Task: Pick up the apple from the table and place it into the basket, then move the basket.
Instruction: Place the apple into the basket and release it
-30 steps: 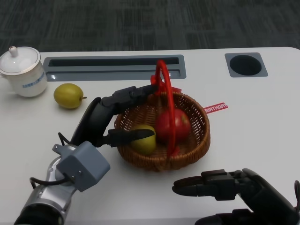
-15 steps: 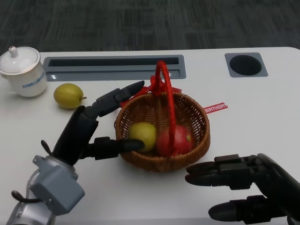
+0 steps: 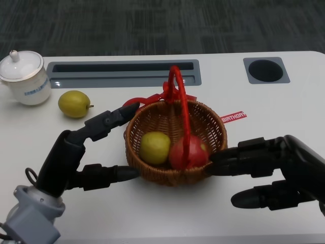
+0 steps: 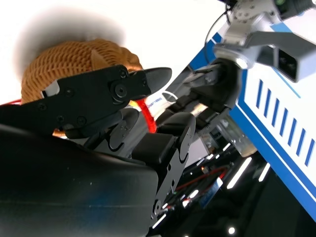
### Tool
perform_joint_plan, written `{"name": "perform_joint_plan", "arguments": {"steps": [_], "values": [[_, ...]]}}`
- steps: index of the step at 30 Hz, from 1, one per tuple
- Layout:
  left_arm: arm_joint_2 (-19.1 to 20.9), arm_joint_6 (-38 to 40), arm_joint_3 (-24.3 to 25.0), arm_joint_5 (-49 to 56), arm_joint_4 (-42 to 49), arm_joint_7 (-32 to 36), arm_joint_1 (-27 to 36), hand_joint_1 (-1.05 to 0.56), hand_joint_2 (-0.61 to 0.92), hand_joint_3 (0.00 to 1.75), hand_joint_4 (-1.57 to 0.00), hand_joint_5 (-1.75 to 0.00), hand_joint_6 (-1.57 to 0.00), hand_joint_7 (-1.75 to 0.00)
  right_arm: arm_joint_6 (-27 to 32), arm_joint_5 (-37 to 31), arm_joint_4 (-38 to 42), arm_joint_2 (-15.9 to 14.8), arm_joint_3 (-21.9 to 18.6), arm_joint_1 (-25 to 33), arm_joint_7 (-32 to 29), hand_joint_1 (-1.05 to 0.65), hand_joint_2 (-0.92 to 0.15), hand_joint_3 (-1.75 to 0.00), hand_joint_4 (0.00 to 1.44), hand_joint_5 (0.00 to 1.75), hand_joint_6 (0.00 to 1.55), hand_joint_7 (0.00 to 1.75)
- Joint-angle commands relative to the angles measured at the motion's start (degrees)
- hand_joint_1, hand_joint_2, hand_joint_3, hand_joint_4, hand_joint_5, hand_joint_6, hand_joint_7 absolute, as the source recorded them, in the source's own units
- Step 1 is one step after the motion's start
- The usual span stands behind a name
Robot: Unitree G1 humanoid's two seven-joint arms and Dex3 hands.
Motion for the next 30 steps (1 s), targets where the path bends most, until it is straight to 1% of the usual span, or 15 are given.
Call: {"name": "perform_joint_plan", "arguments": {"steps": [1, 5, 8, 15, 20, 23, 26, 30], "values": [[1.7, -1.1, 0.8, -1.0, -1.6, -1.4, 2.0, -0.62, 0.77, 0.0, -0.61, -0.02, -0.54, -0.01, 0.3, -2.1, 3.0, -1.9, -0.7, -3.3, 0.2, -0.48, -0.92, -0.16, 0.8, 0.0, 0.75, 0.0], [2.0, -1.2, 1.3, -1.2, -2.5, -2.0, 3.4, -0.62, 0.77, 0.0, -0.64, -0.03, -0.57, -0.02, 0.3, -3.5, 6.1, -2.7, 0.1, -6.7, 0.7, -0.5, -0.92, -0.17, 0.79, 0.01, 0.75, 0.01], [1.8, -1.2, 1.5, -1.3, -2.9, -2.1, 4.0, -0.61, 0.77, 0.0, -0.65, -0.03, -0.6, -0.03, -0.3, -4.7, 8.4, -2.7, 0.6, -9.0, 0.8, -0.52, -0.92, -0.16, 0.79, 0.01, 0.76, 0.01], [1.2, -1.4, 1.8, -0.4, -3.4, -1.8, 4.5, -0.6, 0.75, 0.0, -0.69, -0.03, -0.64, -0.03, -4.3, -9.2, 21.5, -1.8, 2.0, -17.6, -0.3, -0.55, -0.92, -0.16, 0.81, 0.01, 0.77, 0.01], [1.0, -1.6, 2.0, 0.5, -3.6, -1.4, 4.8, -0.6, 0.75, 0.0, -0.71, -0.03, -0.67, -0.03, -6.3, -16.2, 29.6, -1.4, 3.8, -24.1, -3.6, -0.58, -0.92, -0.16, 0.83, 0.02, 0.78, 0.01], [0.9, -1.4, 2.1, 0.9, -4.2, -1.3, 5.2, -0.59, 0.75, 0.0, -0.72, -0.03, -0.68, -0.03, -5.7, -20.8, 32.6, -1.5, 5.6, -27.1, -5.7, -0.6, -0.92, -0.15, 0.84, 0.02, 0.8, 0.02], [0.7, -1.4, 2.2, 1.3, -4.8, -1.0, 5.4, -0.58, 0.75, 0.0, -0.73, -0.03, -0.69, -0.03, -4.6, -24.9, 34.9, -1.8, 7.8, -29.3, -7.4, -0.62, -0.92, -0.17, 0.83, 0.01, 0.79, 0.01], [0.4, -1.1, 2.5, 1.6, -5.6, -0.8, 6.1, -0.58, 0.75, 0.0, -0.73, -0.03, -0.7, -0.02, -4.3, -28.6, 38.2, -1.3, 10.9, -31.4, -9.1, -0.63, -0.92, -0.14, 0.85, 0.02, 0.8, 0.01]]}}
